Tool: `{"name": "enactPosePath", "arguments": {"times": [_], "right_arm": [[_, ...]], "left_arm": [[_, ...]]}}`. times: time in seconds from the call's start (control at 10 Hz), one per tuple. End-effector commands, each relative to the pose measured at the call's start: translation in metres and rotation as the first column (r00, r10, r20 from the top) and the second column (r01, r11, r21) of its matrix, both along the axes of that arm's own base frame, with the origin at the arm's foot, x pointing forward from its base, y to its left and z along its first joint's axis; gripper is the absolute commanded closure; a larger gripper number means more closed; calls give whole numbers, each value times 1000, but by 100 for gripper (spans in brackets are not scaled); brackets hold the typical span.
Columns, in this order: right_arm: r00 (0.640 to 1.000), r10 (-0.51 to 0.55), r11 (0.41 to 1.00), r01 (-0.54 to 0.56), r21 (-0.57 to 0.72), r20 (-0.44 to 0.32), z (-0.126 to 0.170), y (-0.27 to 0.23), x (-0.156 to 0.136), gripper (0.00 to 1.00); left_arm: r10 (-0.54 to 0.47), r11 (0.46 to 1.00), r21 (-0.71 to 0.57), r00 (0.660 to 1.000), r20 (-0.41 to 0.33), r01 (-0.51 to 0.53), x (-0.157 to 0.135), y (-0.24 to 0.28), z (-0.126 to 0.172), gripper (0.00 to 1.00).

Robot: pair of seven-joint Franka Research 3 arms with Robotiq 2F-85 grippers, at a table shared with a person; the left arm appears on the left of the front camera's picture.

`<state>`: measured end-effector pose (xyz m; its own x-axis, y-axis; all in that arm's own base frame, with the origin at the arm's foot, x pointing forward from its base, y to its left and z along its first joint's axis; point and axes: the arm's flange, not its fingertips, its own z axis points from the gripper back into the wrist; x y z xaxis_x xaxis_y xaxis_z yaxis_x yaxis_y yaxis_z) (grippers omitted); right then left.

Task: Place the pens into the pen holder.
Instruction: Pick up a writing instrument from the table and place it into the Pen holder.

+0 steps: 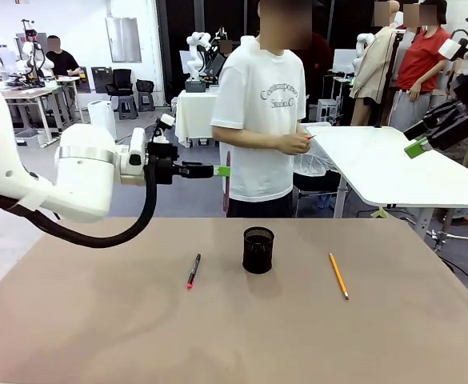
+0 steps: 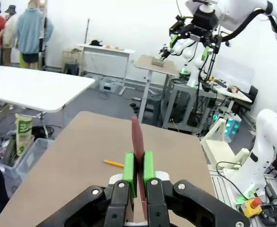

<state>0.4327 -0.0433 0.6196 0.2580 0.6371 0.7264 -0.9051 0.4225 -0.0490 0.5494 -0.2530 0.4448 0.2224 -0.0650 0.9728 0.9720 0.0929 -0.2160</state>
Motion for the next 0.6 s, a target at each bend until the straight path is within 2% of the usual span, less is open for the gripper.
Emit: {"name": "enactPosePath", "arguments": {"times": [0.0,0.2,0.5], "right_arm": [[1000,3,1000,-3,1,4,2,0,0,0],[1000,3,1000,-3,1,4,2,0,0,0],[1000,3,1000,-3,1,4,2,0,0,0]], "left_arm": [[-32,998,-50,998,62,35,13,-25,-13,100],[-35,998,-46,997,70,38,13,-39,-23,100],[-5,1000,-13,1000,27,5,12,-5,-11,100]]}}
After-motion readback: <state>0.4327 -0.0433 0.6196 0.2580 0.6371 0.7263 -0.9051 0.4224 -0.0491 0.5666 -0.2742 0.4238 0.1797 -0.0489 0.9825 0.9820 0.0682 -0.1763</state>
